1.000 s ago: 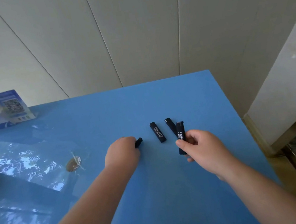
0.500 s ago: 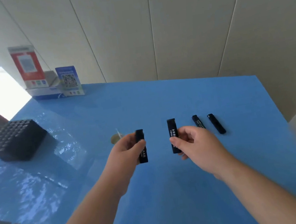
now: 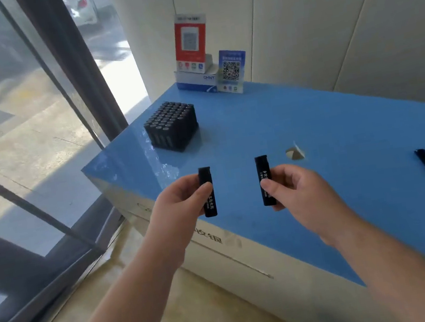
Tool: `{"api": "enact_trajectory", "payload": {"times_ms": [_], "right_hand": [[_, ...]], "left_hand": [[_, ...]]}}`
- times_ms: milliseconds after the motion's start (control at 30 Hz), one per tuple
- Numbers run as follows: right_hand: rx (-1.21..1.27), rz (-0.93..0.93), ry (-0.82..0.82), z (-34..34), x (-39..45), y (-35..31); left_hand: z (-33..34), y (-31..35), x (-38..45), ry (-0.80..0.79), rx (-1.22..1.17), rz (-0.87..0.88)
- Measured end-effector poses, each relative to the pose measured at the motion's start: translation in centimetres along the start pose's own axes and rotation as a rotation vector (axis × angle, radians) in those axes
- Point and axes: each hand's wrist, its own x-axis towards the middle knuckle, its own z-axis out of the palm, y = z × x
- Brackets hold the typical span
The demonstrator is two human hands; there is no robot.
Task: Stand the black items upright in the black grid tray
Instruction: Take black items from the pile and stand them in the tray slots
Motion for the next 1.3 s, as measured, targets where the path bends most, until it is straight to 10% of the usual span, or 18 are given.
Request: {"api": "enact_trajectory", "payload": {"times_ms": [867,1300], "right_hand": [[0.14,-0.091,-0.151,18.6,18.0,-6.6],[0.141,-0.052,0.176,21.2,26.9,-8.1]], "left_hand": [[-18.3,1.9,16.1,0.129,-0.078,-0.044],[-20.4,3.7,30.8,-0.152,-0.028,-0.044]]}}
